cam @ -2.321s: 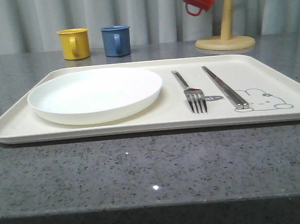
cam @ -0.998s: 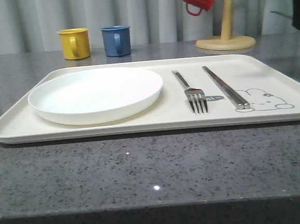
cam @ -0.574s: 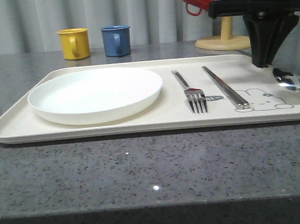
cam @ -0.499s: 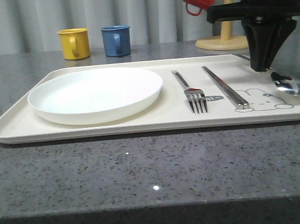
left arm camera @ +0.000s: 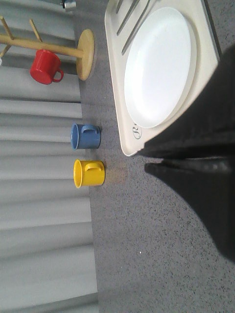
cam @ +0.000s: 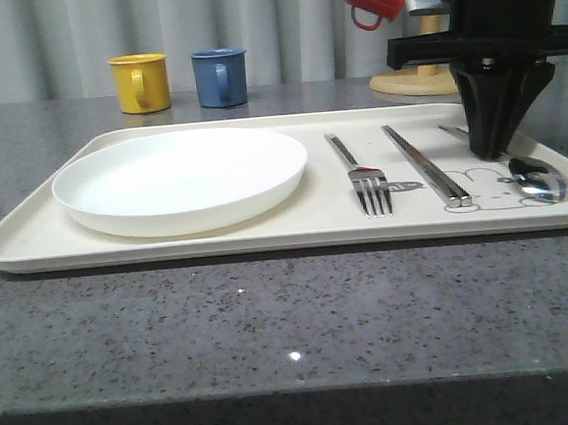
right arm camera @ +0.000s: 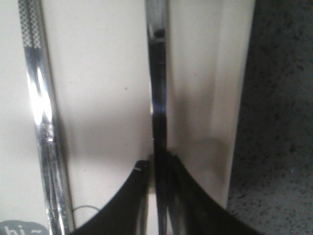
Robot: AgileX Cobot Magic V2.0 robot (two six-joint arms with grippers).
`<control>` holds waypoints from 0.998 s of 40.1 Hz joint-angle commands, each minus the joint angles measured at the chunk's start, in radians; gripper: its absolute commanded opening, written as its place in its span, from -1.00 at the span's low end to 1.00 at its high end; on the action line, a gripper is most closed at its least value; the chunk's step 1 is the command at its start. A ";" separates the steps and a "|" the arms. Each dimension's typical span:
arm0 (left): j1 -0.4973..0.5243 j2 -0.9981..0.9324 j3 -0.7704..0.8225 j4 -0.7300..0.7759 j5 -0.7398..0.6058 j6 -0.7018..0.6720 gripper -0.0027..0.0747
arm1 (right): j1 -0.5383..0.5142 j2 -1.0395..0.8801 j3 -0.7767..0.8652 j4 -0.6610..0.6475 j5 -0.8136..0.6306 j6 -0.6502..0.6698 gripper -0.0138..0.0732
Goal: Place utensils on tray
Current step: 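Place the spoon on the tray beside the chopsticks and release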
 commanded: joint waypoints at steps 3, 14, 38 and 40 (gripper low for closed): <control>0.001 0.013 -0.027 -0.005 -0.079 -0.009 -0.98 | -0.001 -0.047 -0.024 0.009 0.101 -0.001 0.04; 0.001 0.013 -0.027 -0.005 -0.079 -0.009 -0.98 | -0.001 -0.163 -0.025 -0.045 0.079 -0.012 0.18; 0.001 0.013 -0.027 -0.005 -0.079 -0.009 -0.98 | -0.001 -0.721 0.332 -0.114 -0.384 -0.121 -0.84; 0.001 0.013 -0.027 -0.005 -0.079 -0.009 -0.98 | -0.001 -0.796 0.431 -0.115 -0.486 -0.134 -0.84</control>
